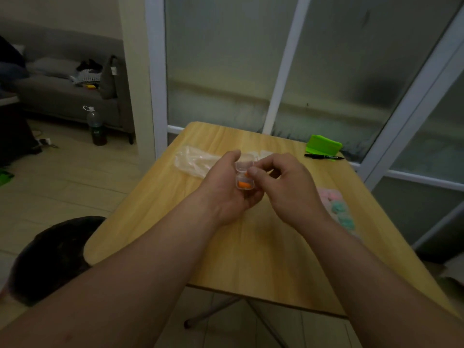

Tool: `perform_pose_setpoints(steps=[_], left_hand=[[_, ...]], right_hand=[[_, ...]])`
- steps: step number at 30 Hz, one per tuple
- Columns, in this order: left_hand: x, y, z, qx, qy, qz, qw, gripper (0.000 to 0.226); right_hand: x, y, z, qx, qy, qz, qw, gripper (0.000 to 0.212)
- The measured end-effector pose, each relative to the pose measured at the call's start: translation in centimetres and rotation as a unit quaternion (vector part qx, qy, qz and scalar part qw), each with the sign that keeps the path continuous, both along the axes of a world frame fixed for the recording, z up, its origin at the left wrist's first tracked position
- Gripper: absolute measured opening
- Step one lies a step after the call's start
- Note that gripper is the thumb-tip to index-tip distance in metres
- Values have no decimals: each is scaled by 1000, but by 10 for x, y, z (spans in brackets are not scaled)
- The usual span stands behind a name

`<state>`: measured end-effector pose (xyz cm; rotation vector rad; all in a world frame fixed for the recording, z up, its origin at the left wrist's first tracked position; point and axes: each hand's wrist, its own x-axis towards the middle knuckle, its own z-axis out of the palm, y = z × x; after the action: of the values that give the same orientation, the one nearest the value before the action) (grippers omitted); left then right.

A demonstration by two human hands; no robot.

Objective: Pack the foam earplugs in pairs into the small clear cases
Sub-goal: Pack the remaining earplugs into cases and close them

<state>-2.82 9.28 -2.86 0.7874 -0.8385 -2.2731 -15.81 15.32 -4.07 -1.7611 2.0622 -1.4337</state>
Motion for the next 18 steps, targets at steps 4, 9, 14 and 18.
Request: perform_pose_setpoints(steps=[4, 9, 14, 18], left_hand=[[-3, 5, 1, -6, -1, 0, 1000, 63], [-4, 8, 1, -8, 7, -12, 1000, 60], [-2, 7, 3, -12, 6, -13, 1000, 61], [2, 0, 2, -4, 20, -10, 1000, 56]], right_hand=[[4, 4, -2, 8, 0, -1, 1000, 6], [10, 2, -2, -1, -16, 1, 1000, 7], [13, 0, -7, -5, -53, 4, 999, 5], [10, -1, -9, -9, -36, 5, 999, 3]])
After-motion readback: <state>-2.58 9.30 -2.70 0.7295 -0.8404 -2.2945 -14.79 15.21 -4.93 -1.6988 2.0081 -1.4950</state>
